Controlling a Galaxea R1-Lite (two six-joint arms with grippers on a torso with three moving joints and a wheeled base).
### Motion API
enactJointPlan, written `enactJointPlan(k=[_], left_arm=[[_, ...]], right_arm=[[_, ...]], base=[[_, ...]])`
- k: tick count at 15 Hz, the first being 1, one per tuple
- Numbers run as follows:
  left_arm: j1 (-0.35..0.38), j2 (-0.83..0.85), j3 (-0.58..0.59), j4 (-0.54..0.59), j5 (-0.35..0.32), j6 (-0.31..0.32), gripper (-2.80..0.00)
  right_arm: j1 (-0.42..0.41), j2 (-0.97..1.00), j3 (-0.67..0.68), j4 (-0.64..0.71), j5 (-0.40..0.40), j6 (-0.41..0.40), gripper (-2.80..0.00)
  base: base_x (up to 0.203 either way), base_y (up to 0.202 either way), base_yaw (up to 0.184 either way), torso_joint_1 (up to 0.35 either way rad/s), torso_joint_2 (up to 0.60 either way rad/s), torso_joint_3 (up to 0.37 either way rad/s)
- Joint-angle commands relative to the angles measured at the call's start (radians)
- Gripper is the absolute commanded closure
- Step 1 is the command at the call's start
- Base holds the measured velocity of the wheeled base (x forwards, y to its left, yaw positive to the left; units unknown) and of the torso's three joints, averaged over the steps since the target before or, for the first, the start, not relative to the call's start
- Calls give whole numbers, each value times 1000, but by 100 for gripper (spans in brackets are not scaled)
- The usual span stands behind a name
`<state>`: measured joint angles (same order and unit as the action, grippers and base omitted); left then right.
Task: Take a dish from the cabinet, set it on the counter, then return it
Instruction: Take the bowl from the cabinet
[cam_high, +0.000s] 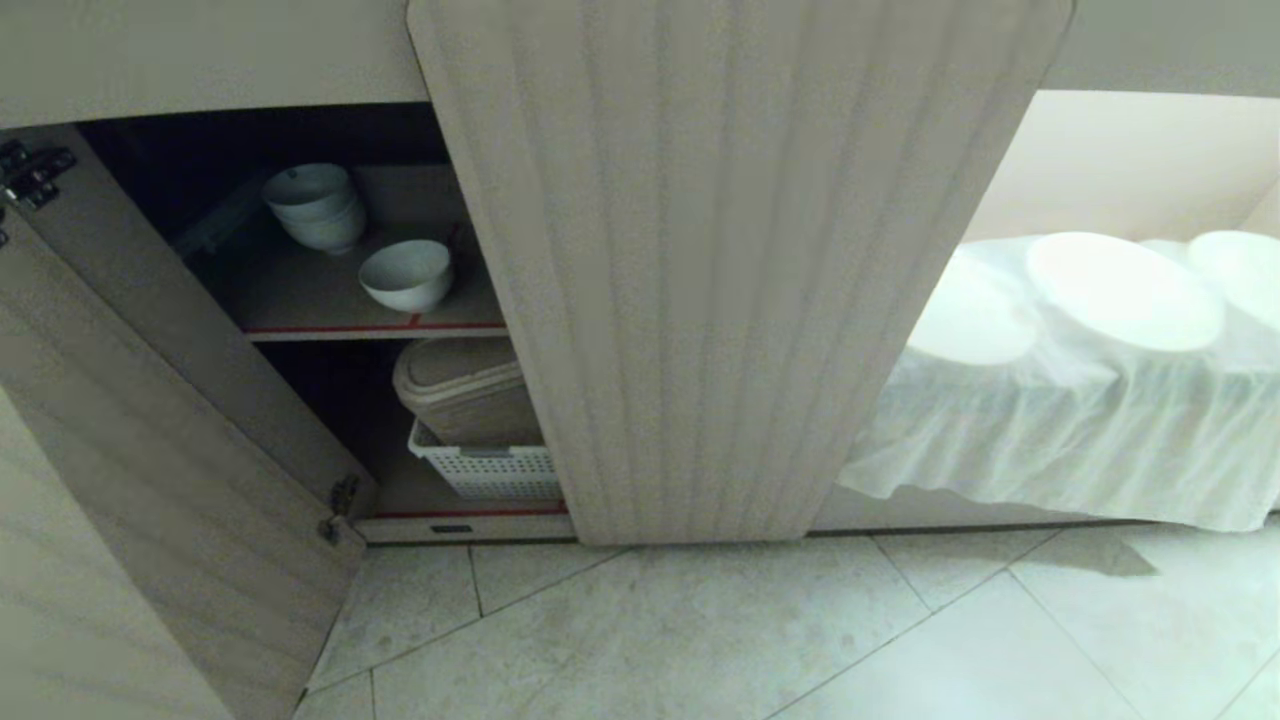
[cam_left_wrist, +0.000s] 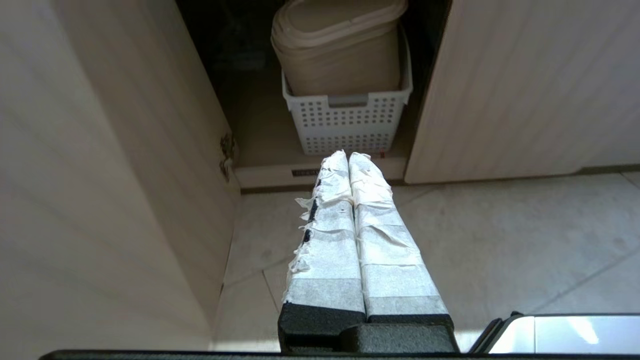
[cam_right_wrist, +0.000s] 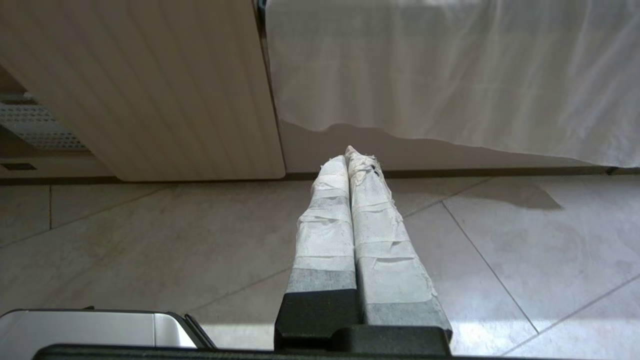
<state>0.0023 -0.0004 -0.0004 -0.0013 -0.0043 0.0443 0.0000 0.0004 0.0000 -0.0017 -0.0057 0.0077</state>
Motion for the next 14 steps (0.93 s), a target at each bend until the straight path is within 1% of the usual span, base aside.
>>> enactJointPlan(k=[1,11,13,14], left_arm=[[1,0,0,0,0,0,0],[1,0,0,0,0,2,0],[1,0,0,0,0,2,0],[1,0,0,0,-2,2,0]], right_arm=[[0,0,0,0,0,0,0],[0,0,0,0,0,0,0],[2,0,0,0,0,0,0],[0,0,0,0,0,0,0]], base=[[197,0,3,1,3,2],[195,0,1,2,3,3],[134,0,1,8,2,3],[0,0,0,0,0,0]])
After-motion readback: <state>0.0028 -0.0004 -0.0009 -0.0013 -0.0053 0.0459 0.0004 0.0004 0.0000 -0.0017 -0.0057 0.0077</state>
